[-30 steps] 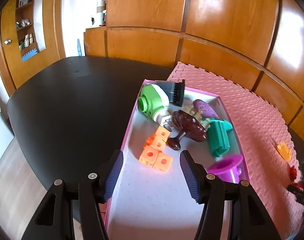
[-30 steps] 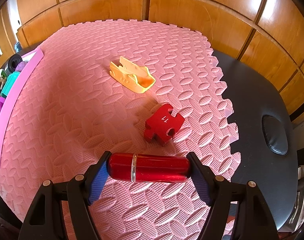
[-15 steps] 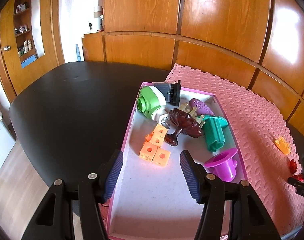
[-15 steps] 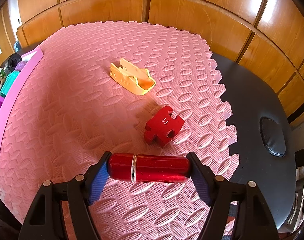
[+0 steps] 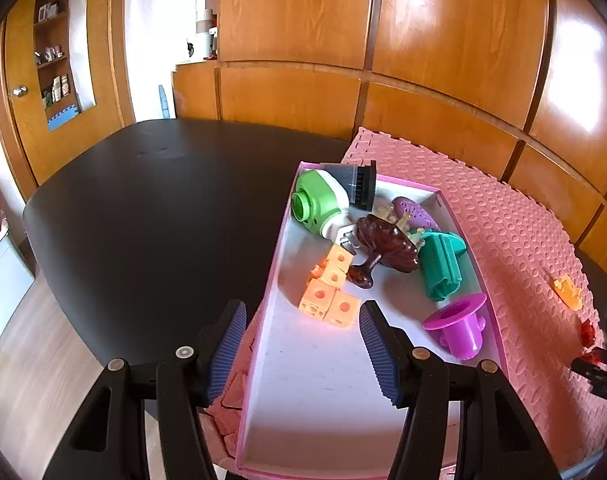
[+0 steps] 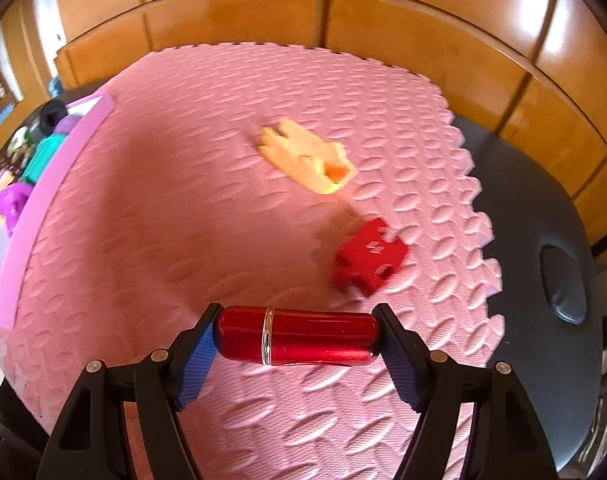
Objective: Organize rigid objects
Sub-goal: 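Carry the red cylinder into the white tray with the right gripper, then open the right gripper to release the red cylinder in the tray, then move both grippers from the tray toward the yellow piece and red puzzle piece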
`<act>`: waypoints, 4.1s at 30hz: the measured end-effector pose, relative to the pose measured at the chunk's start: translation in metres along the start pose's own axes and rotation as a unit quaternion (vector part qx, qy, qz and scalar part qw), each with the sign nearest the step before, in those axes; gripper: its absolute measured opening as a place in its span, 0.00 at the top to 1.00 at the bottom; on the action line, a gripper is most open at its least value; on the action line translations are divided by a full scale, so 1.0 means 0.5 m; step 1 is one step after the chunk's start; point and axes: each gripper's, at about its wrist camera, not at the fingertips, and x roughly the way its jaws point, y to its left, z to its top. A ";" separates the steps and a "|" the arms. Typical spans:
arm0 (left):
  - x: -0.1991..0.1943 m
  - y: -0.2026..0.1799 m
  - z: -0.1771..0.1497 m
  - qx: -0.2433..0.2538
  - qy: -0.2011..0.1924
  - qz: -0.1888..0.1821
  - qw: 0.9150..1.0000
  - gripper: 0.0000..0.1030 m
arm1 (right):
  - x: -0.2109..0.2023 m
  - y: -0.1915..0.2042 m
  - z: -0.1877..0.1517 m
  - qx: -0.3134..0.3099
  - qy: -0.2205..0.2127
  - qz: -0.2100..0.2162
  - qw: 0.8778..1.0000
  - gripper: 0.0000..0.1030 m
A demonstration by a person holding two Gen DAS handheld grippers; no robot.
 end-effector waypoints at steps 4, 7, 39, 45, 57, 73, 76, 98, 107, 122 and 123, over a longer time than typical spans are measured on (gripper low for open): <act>-0.002 0.011 0.000 -0.001 0.001 0.002 1.000 0.42 | -0.014 0.037 0.010 -0.013 -0.013 0.031 0.999 0.27; -0.002 0.023 -0.002 -0.005 0.003 0.004 1.000 0.42 | -0.027 0.078 0.022 -0.023 -0.026 0.056 0.998 0.27; -0.030 0.145 -0.002 -0.049 -0.017 0.037 0.998 0.42 | -0.057 0.558 0.151 -0.235 -0.078 0.186 0.951 0.27; -0.025 0.144 -0.005 -0.049 -0.012 0.034 0.998 0.42 | -0.023 0.582 0.174 -0.253 -0.070 0.169 0.950 0.27; -0.015 0.140 -0.009 -0.047 -0.006 0.033 0.998 0.42 | 0.069 0.581 0.180 -0.216 -0.018 0.164 0.962 0.26; -0.027 0.137 -0.016 -0.043 -0.011 0.036 0.998 0.39 | 0.046 0.571 0.167 -0.192 -0.028 0.175 0.965 0.26; -0.031 0.135 -0.016 -0.042 -0.012 0.036 0.998 0.38 | 0.028 0.561 0.162 -0.183 -0.041 0.179 0.966 0.26; -0.050 0.087 -0.018 -0.011 -0.020 0.025 0.999 0.36 | -0.056 0.475 0.161 -0.113 -0.108 0.173 0.973 0.26; -0.055 0.048 -0.024 0.014 -0.016 0.013 1.000 0.36 | -0.083 0.437 0.159 -0.093 -0.128 0.166 0.973 0.26; -0.067 -0.040 -0.017 0.072 -0.022 -0.023 0.997 0.34 | -0.092 0.305 0.156 -0.063 -0.134 0.114 0.983 0.26; -0.068 -0.047 -0.016 0.076 -0.023 -0.026 0.996 0.33 | -0.092 0.291 0.156 -0.059 -0.133 0.109 0.983 0.26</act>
